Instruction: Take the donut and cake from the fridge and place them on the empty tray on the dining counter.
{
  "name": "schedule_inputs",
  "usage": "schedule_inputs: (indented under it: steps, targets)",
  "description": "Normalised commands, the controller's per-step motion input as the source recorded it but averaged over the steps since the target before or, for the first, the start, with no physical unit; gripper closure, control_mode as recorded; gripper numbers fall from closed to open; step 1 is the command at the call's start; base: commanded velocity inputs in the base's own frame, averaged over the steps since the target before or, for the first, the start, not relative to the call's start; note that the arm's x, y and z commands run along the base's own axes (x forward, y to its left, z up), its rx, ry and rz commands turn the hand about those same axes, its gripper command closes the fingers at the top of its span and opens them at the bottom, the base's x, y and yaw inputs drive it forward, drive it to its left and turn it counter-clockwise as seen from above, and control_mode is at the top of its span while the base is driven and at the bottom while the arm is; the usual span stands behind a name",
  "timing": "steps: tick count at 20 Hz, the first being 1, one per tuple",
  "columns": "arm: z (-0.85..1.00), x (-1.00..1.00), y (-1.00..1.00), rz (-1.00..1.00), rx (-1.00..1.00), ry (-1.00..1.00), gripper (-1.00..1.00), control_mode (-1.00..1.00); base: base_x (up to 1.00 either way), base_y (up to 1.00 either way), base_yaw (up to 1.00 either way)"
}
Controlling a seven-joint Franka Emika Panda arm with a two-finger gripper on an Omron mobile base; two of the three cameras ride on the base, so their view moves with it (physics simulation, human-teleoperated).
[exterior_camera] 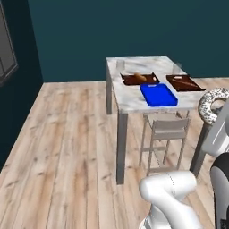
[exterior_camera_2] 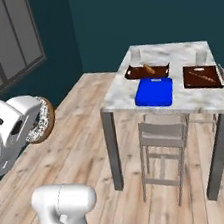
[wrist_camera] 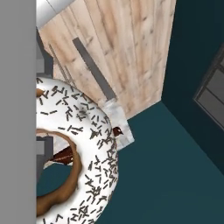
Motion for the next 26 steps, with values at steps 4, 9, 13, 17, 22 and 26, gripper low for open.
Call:
schedule_inputs:
  steps: [4, 9, 13, 17, 22, 26]
  targets:
    - [0.0, 0.0, 0.0, 0.0, 0.0, 0.0, 1.0, 1.0, 0.47, -0.8, 0.21]
    - [0.0, 0.0, 0.0, 0.0, 0.0, 0.0, 1.0, 1.0, 0.8, -0.43, 0.17]
    - [0.0, 0.0, 0.0, 0.0, 0.0, 0.0, 1.0, 1.0, 1.0, -0.11, 0.05]
    - [0.0, 0.0, 0.0, 0.0, 0.0, 0.0, 1.0, 1.0, 0.8, -0.36, -0.03]
    - [0.0, 0.0, 0.0, 0.0, 0.0, 0.0, 1.0, 1.0, 0.44, -0.47, -0.17]
    - [0.0, 0.0, 0.0, 0.0, 0.0, 0.0, 1.0, 1.0, 0.48, -0.31, -0.22]
